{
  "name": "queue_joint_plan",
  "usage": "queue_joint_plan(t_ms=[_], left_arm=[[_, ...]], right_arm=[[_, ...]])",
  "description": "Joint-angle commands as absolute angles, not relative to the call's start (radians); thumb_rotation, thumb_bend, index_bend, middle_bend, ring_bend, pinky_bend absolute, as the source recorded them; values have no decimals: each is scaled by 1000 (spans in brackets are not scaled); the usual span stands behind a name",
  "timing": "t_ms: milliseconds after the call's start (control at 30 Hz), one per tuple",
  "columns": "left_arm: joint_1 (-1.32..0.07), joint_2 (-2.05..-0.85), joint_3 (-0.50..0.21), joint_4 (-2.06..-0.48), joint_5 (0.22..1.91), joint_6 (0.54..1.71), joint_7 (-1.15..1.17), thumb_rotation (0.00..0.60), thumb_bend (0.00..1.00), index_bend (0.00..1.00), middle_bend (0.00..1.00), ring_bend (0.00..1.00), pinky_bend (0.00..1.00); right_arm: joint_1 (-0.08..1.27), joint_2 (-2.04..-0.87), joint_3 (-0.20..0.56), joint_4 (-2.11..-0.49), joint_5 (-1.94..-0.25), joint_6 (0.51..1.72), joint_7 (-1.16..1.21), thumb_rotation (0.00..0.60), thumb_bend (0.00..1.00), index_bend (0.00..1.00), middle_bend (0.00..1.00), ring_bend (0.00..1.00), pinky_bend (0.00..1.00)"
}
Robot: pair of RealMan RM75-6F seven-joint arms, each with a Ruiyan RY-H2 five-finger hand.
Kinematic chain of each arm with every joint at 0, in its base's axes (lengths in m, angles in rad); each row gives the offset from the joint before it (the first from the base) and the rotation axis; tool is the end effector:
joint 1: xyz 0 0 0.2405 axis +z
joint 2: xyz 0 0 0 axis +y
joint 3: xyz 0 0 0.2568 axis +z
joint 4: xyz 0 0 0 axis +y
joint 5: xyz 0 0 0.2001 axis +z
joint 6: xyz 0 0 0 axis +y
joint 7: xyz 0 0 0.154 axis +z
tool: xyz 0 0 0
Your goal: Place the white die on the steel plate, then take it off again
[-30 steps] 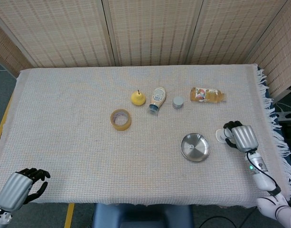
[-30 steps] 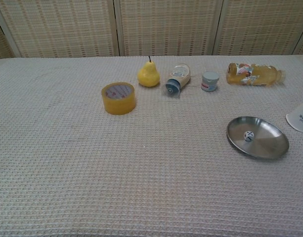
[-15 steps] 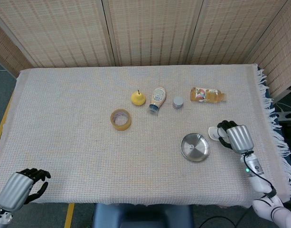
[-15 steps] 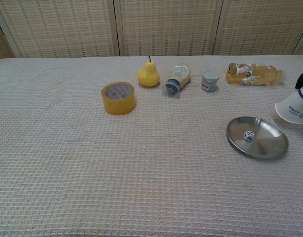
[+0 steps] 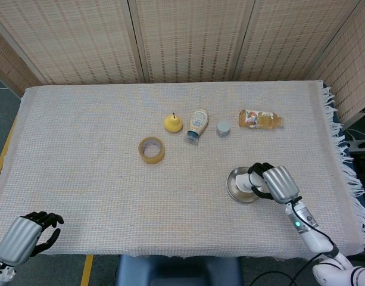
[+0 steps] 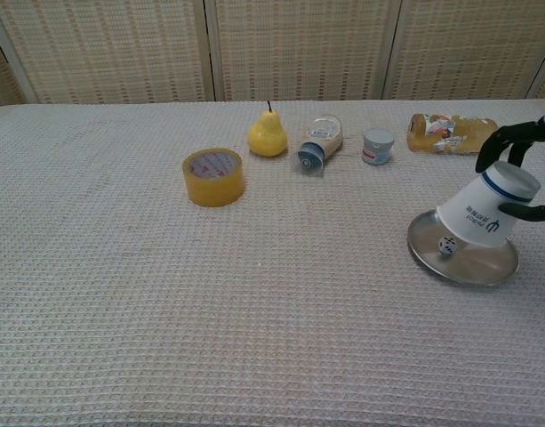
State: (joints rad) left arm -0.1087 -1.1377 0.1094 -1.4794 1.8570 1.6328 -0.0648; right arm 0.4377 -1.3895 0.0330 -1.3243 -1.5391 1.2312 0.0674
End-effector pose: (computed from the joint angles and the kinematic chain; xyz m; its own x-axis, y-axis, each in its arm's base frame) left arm -0.2819 0.1569 0.1480 0.4341 0.0213 0.9006 0.8369 -0.3794 -0.3945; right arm -0.2614 -0.2913 0.0648 0.4178 -0.1347 0.8985 -0.8708 -0.3413 0.3538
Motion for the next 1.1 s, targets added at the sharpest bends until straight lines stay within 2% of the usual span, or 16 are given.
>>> queue_joint_plan(t_ms=[33,467,900,1000,1100], left_arm=[[-109,-1138,109,-1480,1857,1633,-65,600,432,472,558,535,655],[-109,-1137,111,-1480,1859,1631,-63,600,431,472,558,535,655],[-110,-1137,113,-1480,1862,1630,-62,600,432,472,558,535,655],[-110,-1136,113,-1481,1862,1630,-61,600,431,472,558,535,655],[-110,-1136,113,-1482,1861,1629,-61,600,431,472,558,535,655]], right_arm=[[440,-1395,29,-1318,-1527,1209,57,600,261,623,575,498,800],[463,-1485,14,-1177,-1520,1128,68,600,261,622,575,498,800],[479,-1635,18,-893,-1585,1214,74,600,262,622,575,498,799],[475,-1642,2,-891,-1587,1199,141,600,263,622,574,498,799],[479,-1604,-22,-974,-1580,1138,281,600,264,622,575,498,799]])
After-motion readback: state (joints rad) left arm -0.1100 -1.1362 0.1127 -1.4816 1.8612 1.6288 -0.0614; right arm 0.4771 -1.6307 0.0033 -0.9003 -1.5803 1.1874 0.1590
